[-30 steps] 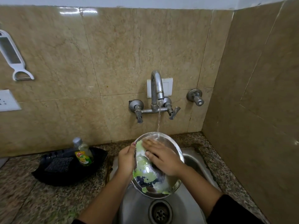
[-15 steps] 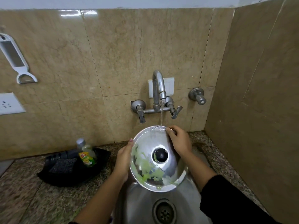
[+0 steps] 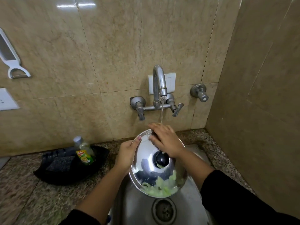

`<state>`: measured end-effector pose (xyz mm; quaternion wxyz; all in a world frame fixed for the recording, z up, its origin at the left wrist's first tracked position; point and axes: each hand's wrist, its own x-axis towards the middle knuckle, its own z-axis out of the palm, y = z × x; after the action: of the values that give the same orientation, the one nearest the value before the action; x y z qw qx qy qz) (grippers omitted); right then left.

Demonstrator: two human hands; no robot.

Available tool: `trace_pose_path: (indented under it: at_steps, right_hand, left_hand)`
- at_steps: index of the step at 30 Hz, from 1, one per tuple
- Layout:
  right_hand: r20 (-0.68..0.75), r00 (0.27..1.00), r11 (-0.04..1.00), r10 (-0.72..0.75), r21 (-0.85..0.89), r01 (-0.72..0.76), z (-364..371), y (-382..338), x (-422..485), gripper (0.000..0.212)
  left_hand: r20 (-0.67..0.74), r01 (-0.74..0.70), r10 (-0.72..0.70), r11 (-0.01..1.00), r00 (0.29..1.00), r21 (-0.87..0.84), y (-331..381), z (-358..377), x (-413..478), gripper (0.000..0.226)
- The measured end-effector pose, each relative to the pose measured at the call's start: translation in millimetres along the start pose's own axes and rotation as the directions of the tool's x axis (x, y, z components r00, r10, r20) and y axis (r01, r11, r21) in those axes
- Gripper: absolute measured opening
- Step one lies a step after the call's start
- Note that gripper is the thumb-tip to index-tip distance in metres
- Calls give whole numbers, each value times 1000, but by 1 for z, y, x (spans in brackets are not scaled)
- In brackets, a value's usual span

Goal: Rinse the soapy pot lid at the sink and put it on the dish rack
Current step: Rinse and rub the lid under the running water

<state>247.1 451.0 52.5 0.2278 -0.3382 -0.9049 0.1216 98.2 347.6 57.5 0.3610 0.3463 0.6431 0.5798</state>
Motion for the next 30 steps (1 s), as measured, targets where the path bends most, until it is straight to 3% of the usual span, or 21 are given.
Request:
trace_pose_path:
  at_steps: [1,2,5,7,9,10,12,14,15,17,20,23,26,28,30]
  right_hand:
    - [34,998,999,-45,-10,45,-2,0,0,53]
    - [33,999,1000,4,-19,-4,-3,5,-1,53]
    - [-21,939,939,344,-1,-344,-2,18,-1,58]
    - [24,982,982,189,18,-190,-3,4,6,61]
    - [58,995,996,-80,55,77,-5,-11,13,49]
    - [50,992,991,-115,73,112,-8,-13,14,42]
    - [-46,993,985,104,143,-97,-9,-4,10,35]
    - [-147,859,861,491,236,-451,-8,9,-2,45]
    - [-149,782,783,605,289,-551,-6,14,-7,49]
    - [-154,733,728,662,364,-581,-2,20,-12,51]
    - [-137,772,761,621,340,-552,-12,18,-10,59]
    - [-2,884,871,467,174,-460,-23,6,4,62]
    - [0,954,949,298,104,-297,-28,-13,14,56]
    - [-36,956,951,291,119,-285,-26,-8,10,51]
    - [-61,885,876,462,188,-444,-21,7,0,60]
  left_hand:
    - [15,-7,7,1000,1000,14,2,-1,-1,37]
    - [16,-13,13,1000,1000,16,1,-2,0,38]
    - [-22,-16,15,1000,1000,-25,-2,-5,1,36]
    - [9,-33,33,999,999,10,-1,-3,1,33]
    - [60,-66,63,997,996,45,4,1,-1,36]
    - [55,-73,71,996,996,45,5,2,-2,39]
    - [-17,-57,57,998,998,-1,4,0,-6,40]
    - [-113,-4,-10,992,994,-127,0,-3,-11,38]
    - [-141,16,-45,981,989,-195,-2,-3,-13,36]
    - [-135,51,-84,970,987,-237,-3,-5,-14,29]
    - [-3,59,-59,996,998,-69,0,-9,-9,31]
    - [83,49,-55,997,995,67,6,-9,1,35]
    - [97,62,-66,997,993,47,12,-7,4,36]
    - [50,56,-54,998,997,-42,11,-9,1,38]
    - [-16,53,-55,992,998,-112,5,-9,-5,32]
